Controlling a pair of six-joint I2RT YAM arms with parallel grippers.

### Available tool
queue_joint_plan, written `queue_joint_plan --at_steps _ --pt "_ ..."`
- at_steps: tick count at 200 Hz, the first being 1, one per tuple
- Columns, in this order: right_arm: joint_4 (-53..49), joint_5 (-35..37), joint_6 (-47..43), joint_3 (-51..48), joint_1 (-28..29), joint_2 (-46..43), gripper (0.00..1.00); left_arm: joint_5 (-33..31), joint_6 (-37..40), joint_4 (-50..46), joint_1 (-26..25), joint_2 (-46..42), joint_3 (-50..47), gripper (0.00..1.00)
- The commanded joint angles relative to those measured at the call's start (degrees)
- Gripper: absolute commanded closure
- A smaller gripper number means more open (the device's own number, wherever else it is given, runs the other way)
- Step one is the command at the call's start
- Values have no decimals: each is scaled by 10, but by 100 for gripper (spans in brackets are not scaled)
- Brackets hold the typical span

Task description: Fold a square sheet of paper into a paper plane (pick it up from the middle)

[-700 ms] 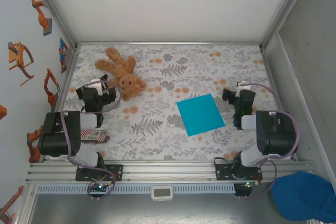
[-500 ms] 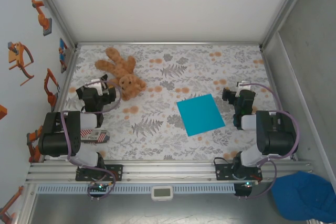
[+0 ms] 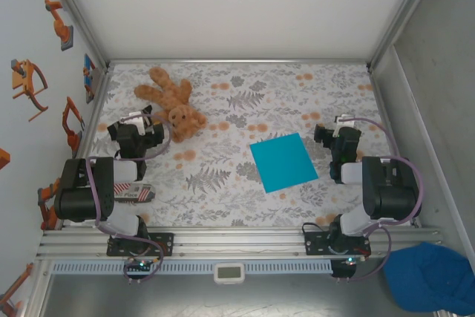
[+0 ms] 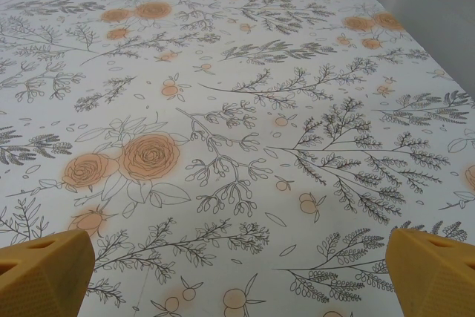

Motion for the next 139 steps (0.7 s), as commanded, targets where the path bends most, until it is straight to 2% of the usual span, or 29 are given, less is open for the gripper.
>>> queue_joint_plan --at_steps 1,70,93,104,113,139 --pt "2 1 3 14 -3 0 1 3 7 -2 0 2 7 4" --pt "5 1 2 12 -2 0 1 -2 9 4 -2 0 4 4" --pt "17 -2 1 -2 -2 -24 1 -35 19 4 -20 -14 0 4" --pt "-15 6 1 -3 -2 -58 1 -58 18 3 -24 -37 -7 4" --pt "-54 23 7 3 -2 -90 1 -83 15 -40 -31 -70 1 4" --pt "-233 58 45 63 -1 -183 1 -111 -25 -260 -36 -158 77 4"
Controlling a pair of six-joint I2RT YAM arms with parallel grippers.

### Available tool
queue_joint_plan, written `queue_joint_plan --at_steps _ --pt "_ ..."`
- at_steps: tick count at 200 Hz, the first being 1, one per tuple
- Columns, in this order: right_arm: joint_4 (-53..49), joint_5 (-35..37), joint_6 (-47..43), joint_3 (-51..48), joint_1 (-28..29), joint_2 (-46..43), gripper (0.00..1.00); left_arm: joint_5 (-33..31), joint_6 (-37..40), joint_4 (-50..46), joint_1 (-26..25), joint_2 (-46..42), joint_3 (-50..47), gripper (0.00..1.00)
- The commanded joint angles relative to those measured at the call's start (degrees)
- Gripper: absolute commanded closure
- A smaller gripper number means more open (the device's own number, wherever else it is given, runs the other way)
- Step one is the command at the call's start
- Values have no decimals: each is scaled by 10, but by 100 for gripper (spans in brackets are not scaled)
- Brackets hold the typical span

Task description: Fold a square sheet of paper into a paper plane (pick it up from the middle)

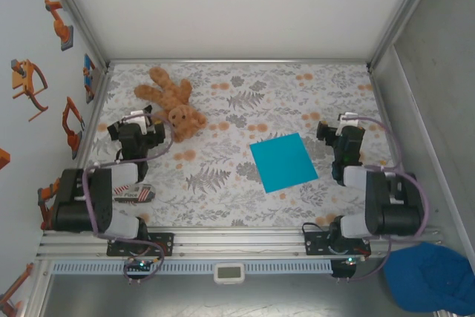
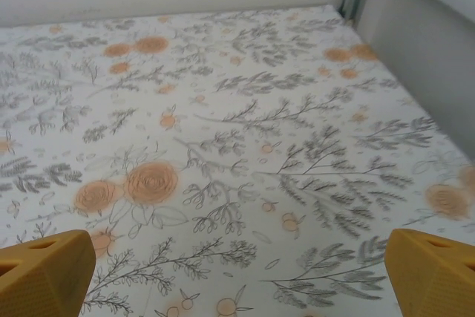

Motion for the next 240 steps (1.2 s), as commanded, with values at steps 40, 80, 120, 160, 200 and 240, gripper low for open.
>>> queue_joint_plan --at_steps 40,80,120,160,200,240 --pt "-452 -12 130 222 -1 -111 1 -10 -142 -367 -18 -156 171 4" --pt "-601 -182 214 305 1 -72 3 131 -246 -478 -21 -154 253 4" --pt "-634 -288 296 274 46 -72 7 228 -311 -482 -27 -136 263 4" --pt "-681 -260 334 228 166 -124 8 241 -328 -477 -34 -121 260 4" --pt "-582 -273 441 157 269 -111 27 259 -323 -444 -39 -97 261 4" --pt "-519 -256 472 157 335 -27 31 271 -325 -438 -44 -70 270 4"
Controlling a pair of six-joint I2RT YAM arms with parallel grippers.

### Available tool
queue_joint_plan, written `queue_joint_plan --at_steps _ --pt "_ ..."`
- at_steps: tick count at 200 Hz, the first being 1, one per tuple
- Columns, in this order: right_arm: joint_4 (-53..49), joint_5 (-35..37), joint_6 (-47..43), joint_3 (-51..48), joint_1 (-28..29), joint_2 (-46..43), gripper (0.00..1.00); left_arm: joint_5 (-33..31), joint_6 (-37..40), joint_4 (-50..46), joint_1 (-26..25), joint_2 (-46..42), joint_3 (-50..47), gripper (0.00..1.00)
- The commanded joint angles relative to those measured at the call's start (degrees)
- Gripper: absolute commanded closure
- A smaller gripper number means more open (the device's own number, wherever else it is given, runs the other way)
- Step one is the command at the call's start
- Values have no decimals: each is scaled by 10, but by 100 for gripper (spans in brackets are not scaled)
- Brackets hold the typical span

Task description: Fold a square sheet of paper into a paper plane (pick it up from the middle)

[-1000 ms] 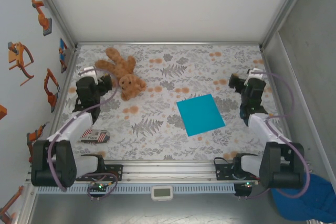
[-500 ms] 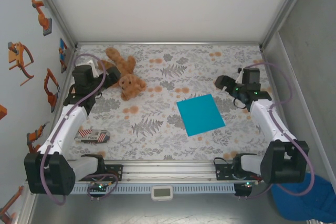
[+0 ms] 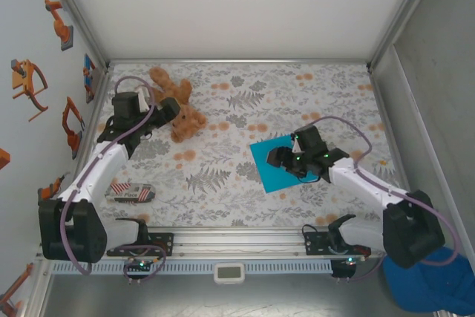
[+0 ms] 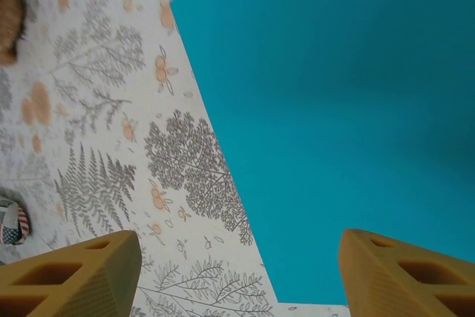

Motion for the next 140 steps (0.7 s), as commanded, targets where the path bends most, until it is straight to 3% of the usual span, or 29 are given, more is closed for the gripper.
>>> queue_joint_plan --at_steps 1,71,140 --pt "61 9 43 6 29 41 31 22 -9 15 -4 11 16 4" --pt "78 51 60 43 63 153 31 30 -17 17 -13 24 18 4" --pt "92 71 106 156 67 278 32 39 -46 -21 -39 80 69 4"
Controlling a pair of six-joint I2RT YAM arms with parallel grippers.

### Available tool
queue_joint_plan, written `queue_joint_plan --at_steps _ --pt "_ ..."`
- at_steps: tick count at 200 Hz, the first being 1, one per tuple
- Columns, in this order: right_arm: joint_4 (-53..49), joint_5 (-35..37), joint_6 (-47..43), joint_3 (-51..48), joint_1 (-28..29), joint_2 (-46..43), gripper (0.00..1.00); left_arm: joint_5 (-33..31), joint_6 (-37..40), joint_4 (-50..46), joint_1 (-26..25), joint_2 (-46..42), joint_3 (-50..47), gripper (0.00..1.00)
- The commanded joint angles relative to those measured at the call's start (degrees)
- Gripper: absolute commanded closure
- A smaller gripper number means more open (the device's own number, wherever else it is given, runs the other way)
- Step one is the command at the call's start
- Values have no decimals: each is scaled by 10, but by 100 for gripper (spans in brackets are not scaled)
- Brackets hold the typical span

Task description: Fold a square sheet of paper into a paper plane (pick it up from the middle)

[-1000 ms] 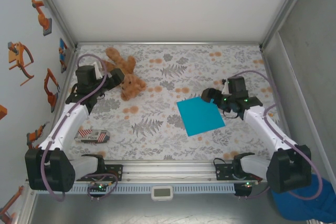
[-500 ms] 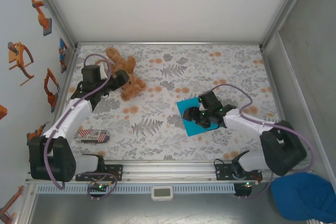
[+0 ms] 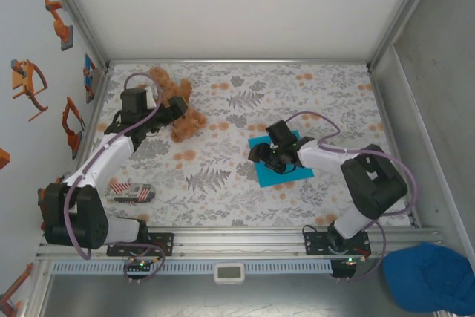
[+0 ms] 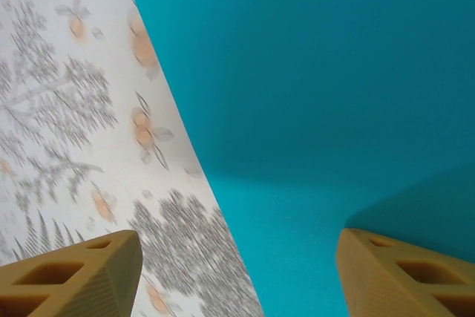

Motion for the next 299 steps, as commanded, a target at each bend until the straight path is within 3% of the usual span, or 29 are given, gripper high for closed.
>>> queue_joint_plan --at_steps 1,49,85,124,146,173,208,299 --pt "17 20 33 44 4 44 32 15 -22 -20 -16 25 36 4" --pt "73 14 50 103 -2 111 33 13 -48 -42 -78 85 79 4" --pt "121 -19 30 60 -67 34 36 4 -73 -52 -147 137 117 4" --pt "-72 7 -125 82 -139 -10 38 -12 -129 -54 -240 231 171 0" --pt "-133 17 -181 85 -184 -8 41 -6 -149 -59 -273 296 213 4" --pt "-175 16 -237 110 -210 5 45 0 -159 -60 -287 349 252 9" --pt "-197 -4 -280 146 -213 52 57 -8 -162 -66 -287 383 274 13" --pt "-186 -31 -297 159 -215 99 58 26 -159 -68 -289 436 304 14"
